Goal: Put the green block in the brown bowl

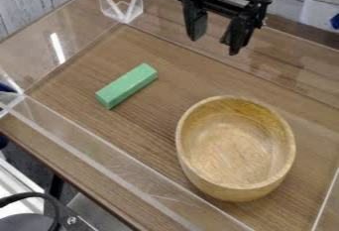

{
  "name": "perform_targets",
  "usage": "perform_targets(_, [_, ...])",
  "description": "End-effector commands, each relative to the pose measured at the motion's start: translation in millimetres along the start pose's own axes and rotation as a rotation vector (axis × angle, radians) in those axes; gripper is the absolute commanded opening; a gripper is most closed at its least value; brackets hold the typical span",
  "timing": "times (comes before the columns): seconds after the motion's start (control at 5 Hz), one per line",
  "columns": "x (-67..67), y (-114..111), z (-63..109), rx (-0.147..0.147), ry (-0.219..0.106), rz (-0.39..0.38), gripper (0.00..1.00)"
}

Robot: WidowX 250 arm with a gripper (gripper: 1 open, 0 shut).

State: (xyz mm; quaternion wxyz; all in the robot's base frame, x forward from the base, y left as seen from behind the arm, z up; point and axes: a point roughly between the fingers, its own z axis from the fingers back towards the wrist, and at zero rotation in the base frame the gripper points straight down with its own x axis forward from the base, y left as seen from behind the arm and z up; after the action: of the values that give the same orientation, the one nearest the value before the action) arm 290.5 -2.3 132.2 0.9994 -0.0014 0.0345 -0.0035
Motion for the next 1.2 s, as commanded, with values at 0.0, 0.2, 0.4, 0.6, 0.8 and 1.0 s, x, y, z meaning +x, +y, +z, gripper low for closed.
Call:
perform_targets(0.0, [-1.1,1,-6.8,0.002,0.023,-0.006,1.00])
perform_targets(0.2, [-13.3,21,-14.7,0.011,0.042,0.006,1.00])
perform_targets(0.4, [-29.9,50,-21.0,0.015,0.037,0.029,1.00])
perform_targets(0.6, [-35.9,80,-25.4,0.015,0.034,0.043,1.00])
perform_targets(0.8, [-39.0,98,-34.5,0.023,0.040,0.047,1.00])
perform_targets(1.0, [-39.1,104,-43.0,0.021,0.050,0.045,1.00])
